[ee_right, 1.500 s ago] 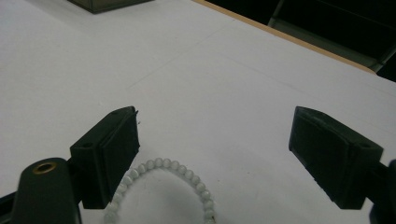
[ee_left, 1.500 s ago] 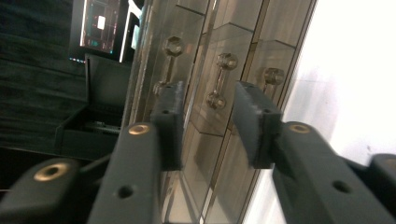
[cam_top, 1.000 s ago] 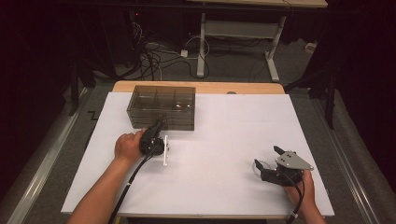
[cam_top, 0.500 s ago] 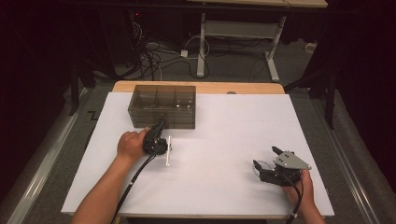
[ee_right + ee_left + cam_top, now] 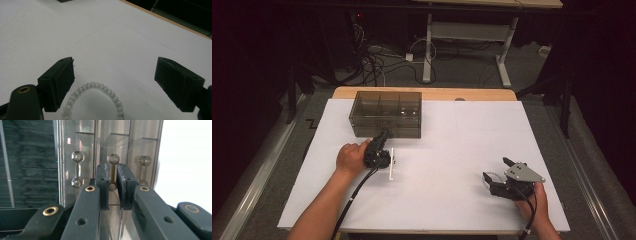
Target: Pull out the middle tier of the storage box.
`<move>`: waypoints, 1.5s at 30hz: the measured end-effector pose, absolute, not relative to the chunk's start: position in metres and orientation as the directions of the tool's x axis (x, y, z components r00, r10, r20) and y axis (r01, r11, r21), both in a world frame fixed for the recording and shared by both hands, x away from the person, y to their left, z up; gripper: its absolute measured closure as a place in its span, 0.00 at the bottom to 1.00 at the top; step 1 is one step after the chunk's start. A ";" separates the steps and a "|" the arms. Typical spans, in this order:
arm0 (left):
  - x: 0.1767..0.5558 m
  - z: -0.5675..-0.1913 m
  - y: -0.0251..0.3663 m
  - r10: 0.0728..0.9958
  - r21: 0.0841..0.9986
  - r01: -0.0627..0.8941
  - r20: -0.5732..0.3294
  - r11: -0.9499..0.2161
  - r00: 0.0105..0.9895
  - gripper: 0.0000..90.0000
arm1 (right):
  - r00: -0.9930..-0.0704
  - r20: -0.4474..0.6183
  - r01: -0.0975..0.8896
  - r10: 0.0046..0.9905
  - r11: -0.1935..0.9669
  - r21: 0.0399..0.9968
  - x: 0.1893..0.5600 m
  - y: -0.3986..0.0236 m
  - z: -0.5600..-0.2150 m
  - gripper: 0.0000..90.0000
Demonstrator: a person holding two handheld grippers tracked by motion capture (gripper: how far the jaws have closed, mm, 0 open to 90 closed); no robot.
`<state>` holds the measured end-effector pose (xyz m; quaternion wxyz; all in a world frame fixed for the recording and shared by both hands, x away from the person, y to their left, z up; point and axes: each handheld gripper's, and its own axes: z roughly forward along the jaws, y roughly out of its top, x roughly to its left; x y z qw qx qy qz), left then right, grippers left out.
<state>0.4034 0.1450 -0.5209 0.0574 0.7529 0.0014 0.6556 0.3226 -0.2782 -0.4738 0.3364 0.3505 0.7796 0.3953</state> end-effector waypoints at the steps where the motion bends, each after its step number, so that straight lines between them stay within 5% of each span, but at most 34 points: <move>1: 0.402 -0.520 0.145 0.076 0.087 -0.071 0.987 -0.994 0.144 0.88 | -0.527 -0.247 0.281 0.813 0.441 0.852 0.323 -0.278 -0.474 0.19; 17: 0.388 -0.516 0.147 0.113 0.128 -0.073 0.977 -0.989 0.178 0.87 | -0.537 -0.251 0.279 0.805 0.450 0.848 0.322 -0.278 -0.474 0.19; 31: 0.375 -0.497 0.167 0.382 0.425 -0.063 0.863 -0.903 0.331 0.86 | -0.549 -0.263 0.255 0.794 0.458 0.852 0.321 -0.279 -0.471 0.19; 45: 0.386 -0.452 0.193 0.687 0.757 0.077 0.540 -0.649 0.487 0.97 | -0.552 -0.256 0.261 0.793 0.456 0.851 0.321 -0.279 -0.472 0.19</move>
